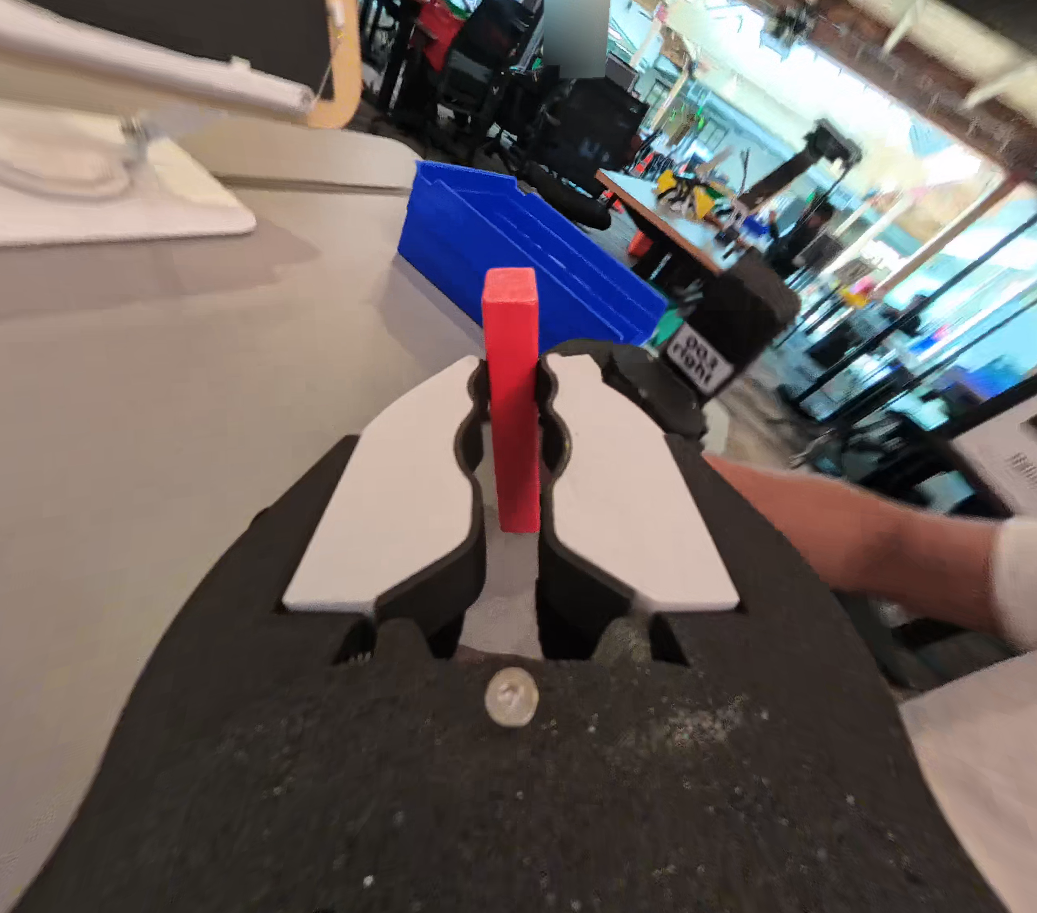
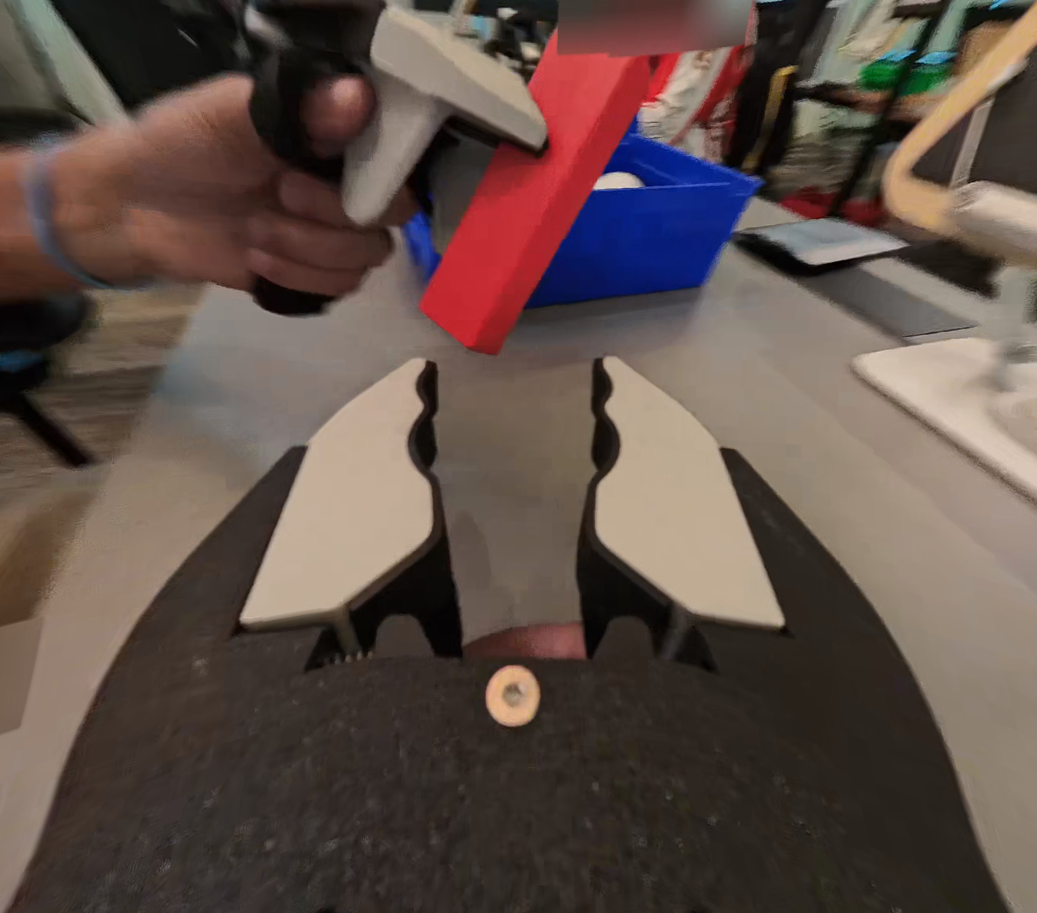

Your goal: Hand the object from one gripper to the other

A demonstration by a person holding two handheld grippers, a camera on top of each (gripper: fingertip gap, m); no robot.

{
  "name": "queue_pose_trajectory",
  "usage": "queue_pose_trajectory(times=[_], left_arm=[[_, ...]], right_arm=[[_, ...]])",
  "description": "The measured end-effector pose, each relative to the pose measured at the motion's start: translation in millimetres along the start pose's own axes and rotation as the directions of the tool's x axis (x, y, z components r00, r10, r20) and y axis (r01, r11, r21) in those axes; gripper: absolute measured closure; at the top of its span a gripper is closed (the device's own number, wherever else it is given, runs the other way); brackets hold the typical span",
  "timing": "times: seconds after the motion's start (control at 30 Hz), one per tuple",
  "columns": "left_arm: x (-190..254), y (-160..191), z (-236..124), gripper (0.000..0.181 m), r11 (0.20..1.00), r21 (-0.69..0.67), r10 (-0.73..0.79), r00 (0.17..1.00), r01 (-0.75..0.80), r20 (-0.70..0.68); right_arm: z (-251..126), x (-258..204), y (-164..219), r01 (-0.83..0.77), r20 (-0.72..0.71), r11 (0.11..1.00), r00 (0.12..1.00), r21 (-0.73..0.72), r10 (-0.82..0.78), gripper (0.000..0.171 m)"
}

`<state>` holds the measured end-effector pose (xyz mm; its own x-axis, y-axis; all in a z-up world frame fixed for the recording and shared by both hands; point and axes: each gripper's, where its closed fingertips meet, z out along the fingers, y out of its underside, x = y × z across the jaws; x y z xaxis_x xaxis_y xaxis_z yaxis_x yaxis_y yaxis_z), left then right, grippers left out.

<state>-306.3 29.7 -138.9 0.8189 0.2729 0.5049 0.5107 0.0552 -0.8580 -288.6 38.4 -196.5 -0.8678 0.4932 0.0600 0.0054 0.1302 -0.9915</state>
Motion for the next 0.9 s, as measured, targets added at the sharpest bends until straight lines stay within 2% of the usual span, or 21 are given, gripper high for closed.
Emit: queue_pose_trajectory(times=[0.07, 0.13, 0.17, 0.27, 0.3, 0.33, 0.4, 0.5, 0.6, 0.73, 0.8, 0.87, 0.9], left_arm=[[-9.3, -4.0, -2.3, 0.165, 0.98, 0.011, -0.2, 0.98, 0.201, -0.008], [-19.8, -6.8, -5.3, 0.165, 0.912, 0.038, -0.408, 0.913, 0.409, -0.031], [-25.7, -4.9, -5.4, 0.166, 0.86, 0.041, -0.507, 0.861, 0.508, -0.035], [-41.8, 6.0, 0.8, 0.166, 0.718, 0.034, -0.696, 0.718, 0.695, -0.005], [-45.0, 8.7, 4.2, 0.166, 0.699, 0.03, -0.715, 0.699, 0.715, 0.016], [-47.4, 10.4, 7.9, 0.166, 0.69, 0.026, -0.724, 0.689, 0.723, 0.037], [-46.2, 15.0, 17.3, 0.166, 0.677, -0.008, -0.735, 0.676, 0.736, 0.056], [-37.7, 25.7, 31.0, 0.166, 0.651, -0.067, -0.753, 0.655, 0.756, 0.069], [-28.9, 32.0, 41.2, 0.166, 0.622, -0.11, -0.774, 0.63, 0.775, 0.058], [-28.8, 33.1, 45.4, 0.165, 0.615, -0.127, -0.782, 0.622, 0.778, 0.022], [-24.6, 29.2, 44.1, 0.163, 0.667, -0.159, -0.74, 0.672, 0.728, -0.022], [-26.0, 23.2, 37.4, 0.141, 0.724, -0.124, -0.687, 0.726, 0.678, -0.039], [-27.7, 18.7, 30.3, 0.137, 0.747, -0.072, -0.664, 0.746, 0.661, -0.046]], right_arm=[[-1.4, 12.0, 1.5, 0.187, -0.149, 0.981, 0.97, -0.051, -0.193, 0.108], [-7.8, 25.3, -0.6, 0.397, -0.298, 0.903, 0.853, -0.166, -0.429, 0.106], [-11.6, 29.5, -5.0, 0.506, -0.352, 0.828, 0.75, -0.239, -0.56, 0.105], [-18.5, 23.0, -25.7, 0.756, -0.412, 0.503, 0.336, -0.418, -0.847, 0.111], [-16.9, 17.5, -26.5, 0.79, -0.391, 0.41, 0.236, -0.457, -0.89, 0.111], [-14.0, 14.5, -22.7, 0.799, -0.36, 0.351, 0.182, -0.488, -0.915, 0.113], [-10.9, 17.5, -14.6, 0.784, -0.322, 0.299, 0.134, -0.545, -0.937, 0.111], [-7.9, 17.0, -11.8, 0.796, -0.281, 0.239, 0.091, -0.556, -0.955, 0.121], [-10.6, 21.3, -6.0, 0.782, -0.242, 0.189, 0.051, -0.593, -0.969, 0.155], [-16.3, 27.0, -6.2, 0.755, -0.221, 0.194, 0.067, -0.626, -0.973, 0.155], [-19.2, 29.8, -10.6, 0.746, -0.233, 0.194, 0.054, -0.637, -0.971, 0.154], [-22.8, 32.8, -15.3, 0.745, -0.258, 0.221, 0.068, -0.63, -0.964, 0.154], [-25.8, 35.7, -17.3, 0.74, -0.269, 0.236, 0.077, -0.63, -0.96, 0.154]])
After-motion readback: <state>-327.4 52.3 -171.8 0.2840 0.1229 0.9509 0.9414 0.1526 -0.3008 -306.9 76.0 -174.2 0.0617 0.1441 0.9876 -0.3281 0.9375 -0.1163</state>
